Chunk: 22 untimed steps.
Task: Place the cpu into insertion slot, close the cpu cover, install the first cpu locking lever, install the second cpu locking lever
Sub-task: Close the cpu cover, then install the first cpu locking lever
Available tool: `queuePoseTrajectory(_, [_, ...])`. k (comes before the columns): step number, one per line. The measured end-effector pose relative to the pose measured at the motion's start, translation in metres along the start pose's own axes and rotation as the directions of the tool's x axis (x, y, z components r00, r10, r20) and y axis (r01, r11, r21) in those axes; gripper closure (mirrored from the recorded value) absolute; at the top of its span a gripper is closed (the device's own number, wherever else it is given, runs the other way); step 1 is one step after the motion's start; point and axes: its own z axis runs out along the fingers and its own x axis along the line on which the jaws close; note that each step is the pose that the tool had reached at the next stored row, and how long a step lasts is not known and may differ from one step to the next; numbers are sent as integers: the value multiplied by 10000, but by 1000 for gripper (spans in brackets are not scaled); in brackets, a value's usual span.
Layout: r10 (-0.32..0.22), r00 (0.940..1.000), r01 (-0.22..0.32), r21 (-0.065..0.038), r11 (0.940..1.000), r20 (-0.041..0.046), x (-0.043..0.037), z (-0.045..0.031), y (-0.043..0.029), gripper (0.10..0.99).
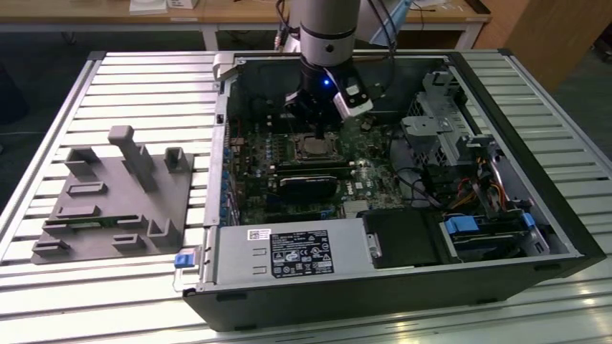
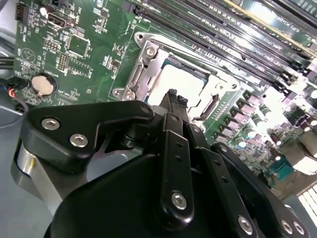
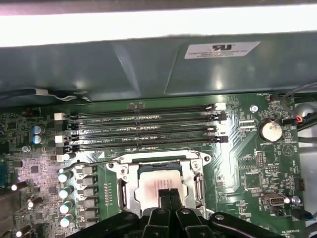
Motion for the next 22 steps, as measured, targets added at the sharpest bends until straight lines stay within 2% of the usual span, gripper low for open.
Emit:
queuePoseTrajectory(8, [-1, 10000, 1, -1, 10000, 15, -4, -120, 7, 980])
queuePoseTrajectory(22, [-2, 10000, 2, -1, 10000, 31, 19, -121, 5, 980])
